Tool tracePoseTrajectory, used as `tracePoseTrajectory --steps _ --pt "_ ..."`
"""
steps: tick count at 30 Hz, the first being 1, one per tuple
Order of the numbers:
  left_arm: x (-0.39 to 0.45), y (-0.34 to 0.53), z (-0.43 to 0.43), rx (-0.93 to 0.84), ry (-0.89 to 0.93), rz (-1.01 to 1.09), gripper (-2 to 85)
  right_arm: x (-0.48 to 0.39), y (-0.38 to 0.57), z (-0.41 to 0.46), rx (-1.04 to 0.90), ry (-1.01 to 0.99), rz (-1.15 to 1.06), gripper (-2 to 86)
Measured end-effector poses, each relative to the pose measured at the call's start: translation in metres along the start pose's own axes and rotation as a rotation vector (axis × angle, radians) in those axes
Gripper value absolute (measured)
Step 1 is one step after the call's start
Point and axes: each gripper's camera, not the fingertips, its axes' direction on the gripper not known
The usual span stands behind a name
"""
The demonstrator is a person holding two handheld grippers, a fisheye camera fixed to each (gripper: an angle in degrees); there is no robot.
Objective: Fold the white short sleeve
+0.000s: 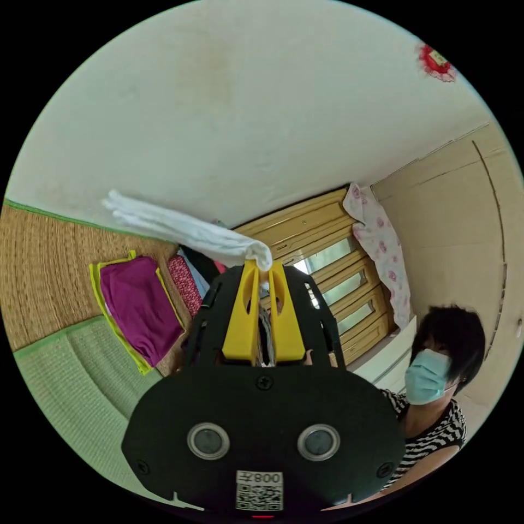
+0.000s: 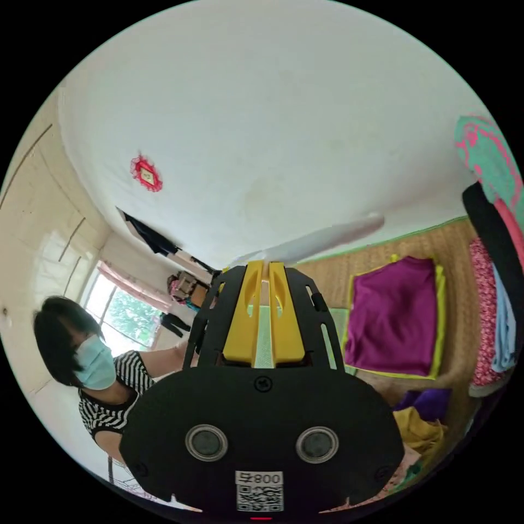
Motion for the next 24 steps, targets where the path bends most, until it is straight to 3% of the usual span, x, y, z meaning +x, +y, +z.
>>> tracePoseTrajectory --steps 5,10,17,24 --pt "-0.12 0.024 0.102 -0.165 -0.12 -0.181 3.2 0.137 0.001 -0.004 -0.129 0.271 0.266 1.7" --pt "-0.209 0.061 0.163 -0.271 -0.181 -0.35 3.1 0.242 0.024 0.018 -0.235 0.38 0.499 1.7" --pt "-0.239 0.06 0.229 -0.474 -0.36 -0.206 3.3 0.262 -0.012 0.062 -0.47 0.555 0.437 1.5" --pt "-0.273 0.07 0.268 -0.545 -0.427 -0.176 3.5 0.271 -0.028 0.111 -0.632 0.715 0.43 0.9"
